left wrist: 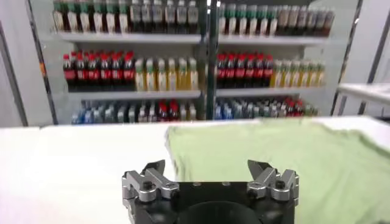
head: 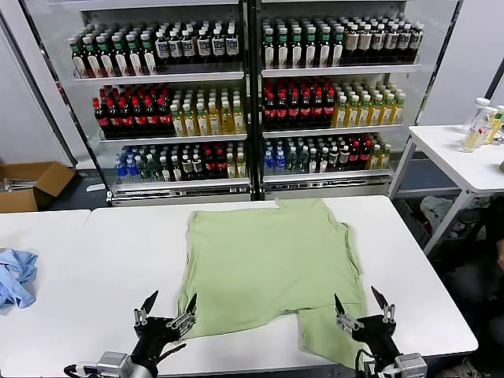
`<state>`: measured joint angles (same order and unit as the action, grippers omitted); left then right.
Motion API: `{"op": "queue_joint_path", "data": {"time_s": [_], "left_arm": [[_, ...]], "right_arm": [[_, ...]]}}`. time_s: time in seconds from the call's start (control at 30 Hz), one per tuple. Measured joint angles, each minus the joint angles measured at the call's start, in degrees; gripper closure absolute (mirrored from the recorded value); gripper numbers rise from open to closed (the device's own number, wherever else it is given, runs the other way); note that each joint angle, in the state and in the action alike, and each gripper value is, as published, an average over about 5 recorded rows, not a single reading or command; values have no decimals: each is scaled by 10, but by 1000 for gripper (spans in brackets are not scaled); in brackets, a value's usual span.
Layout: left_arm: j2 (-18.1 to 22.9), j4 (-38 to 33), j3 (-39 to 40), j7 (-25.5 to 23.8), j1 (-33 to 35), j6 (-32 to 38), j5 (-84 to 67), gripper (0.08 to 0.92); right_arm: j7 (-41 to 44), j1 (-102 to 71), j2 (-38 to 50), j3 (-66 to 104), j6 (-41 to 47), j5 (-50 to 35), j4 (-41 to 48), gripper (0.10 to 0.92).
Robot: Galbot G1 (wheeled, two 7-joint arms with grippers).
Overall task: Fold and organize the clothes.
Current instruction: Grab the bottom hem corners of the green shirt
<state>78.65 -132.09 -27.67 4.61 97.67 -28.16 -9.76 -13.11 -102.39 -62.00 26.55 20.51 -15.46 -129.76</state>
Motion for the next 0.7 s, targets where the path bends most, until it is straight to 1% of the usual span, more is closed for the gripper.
{"op": "queue_joint_path", "data": {"time_s": [0.4, 0.7], "left_arm": [[-5, 35, 8, 16, -15, -31, -1, 177], [-5, 52, 16, 22, -17, -42, -8, 178]], "right_arm": [[-9, -11, -4, -14, 36, 0, 15, 203], [-16, -7, -5, -18, 52, -17, 26, 207]]}}
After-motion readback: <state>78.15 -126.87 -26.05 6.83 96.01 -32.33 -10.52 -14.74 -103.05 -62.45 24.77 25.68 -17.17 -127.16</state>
